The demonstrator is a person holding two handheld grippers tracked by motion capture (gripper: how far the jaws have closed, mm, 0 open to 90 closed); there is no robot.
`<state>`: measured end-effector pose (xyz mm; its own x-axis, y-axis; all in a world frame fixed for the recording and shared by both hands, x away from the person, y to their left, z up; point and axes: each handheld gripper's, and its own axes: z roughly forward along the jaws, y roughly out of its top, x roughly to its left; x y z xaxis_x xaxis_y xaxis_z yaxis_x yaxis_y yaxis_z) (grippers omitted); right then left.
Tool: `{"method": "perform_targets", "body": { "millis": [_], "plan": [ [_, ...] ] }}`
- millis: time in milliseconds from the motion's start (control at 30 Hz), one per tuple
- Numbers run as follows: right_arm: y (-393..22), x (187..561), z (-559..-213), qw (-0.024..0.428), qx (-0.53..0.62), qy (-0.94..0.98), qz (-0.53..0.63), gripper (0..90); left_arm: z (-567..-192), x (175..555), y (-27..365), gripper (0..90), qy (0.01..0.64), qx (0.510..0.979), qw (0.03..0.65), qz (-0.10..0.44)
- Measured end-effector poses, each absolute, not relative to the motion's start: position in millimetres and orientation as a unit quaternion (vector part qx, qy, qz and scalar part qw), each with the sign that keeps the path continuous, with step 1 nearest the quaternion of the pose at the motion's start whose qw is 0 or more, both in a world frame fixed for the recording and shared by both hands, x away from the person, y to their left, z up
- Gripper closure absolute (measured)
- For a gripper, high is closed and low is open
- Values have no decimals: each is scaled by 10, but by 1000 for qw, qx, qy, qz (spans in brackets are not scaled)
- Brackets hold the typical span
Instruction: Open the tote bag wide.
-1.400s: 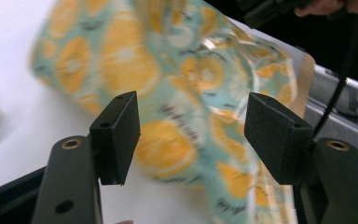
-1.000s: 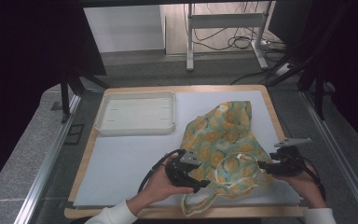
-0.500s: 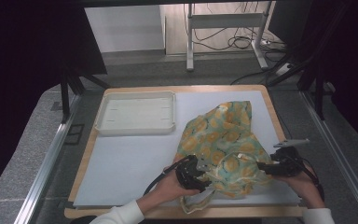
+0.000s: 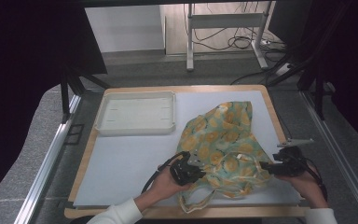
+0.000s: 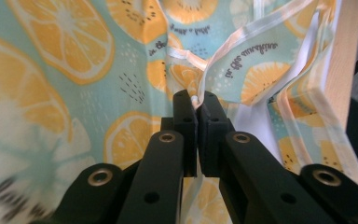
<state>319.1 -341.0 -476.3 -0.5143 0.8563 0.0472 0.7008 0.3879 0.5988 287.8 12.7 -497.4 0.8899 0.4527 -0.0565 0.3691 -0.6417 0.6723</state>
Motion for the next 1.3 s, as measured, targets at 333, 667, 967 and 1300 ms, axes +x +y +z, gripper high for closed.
{"method": "perform_targets", "body": {
  "millis": [333,667,967,1300],
  "plan": [
    [-3310,3300,-4977,140,464,835,261,386,-4881,2839,274,889,232,891,385,59],
    [-3336,3257,-4883,158,460,832,266,808,-4795,2826,403,893,239,880,405,61],
    [-3318,3116,-4596,149,431,830,320,881,-4723,2842,513,893,246,870,422,69],
    [-3221,3029,-4361,141,397,823,382,882,-4568,2882,663,894,250,858,442,79]
  ]
}}
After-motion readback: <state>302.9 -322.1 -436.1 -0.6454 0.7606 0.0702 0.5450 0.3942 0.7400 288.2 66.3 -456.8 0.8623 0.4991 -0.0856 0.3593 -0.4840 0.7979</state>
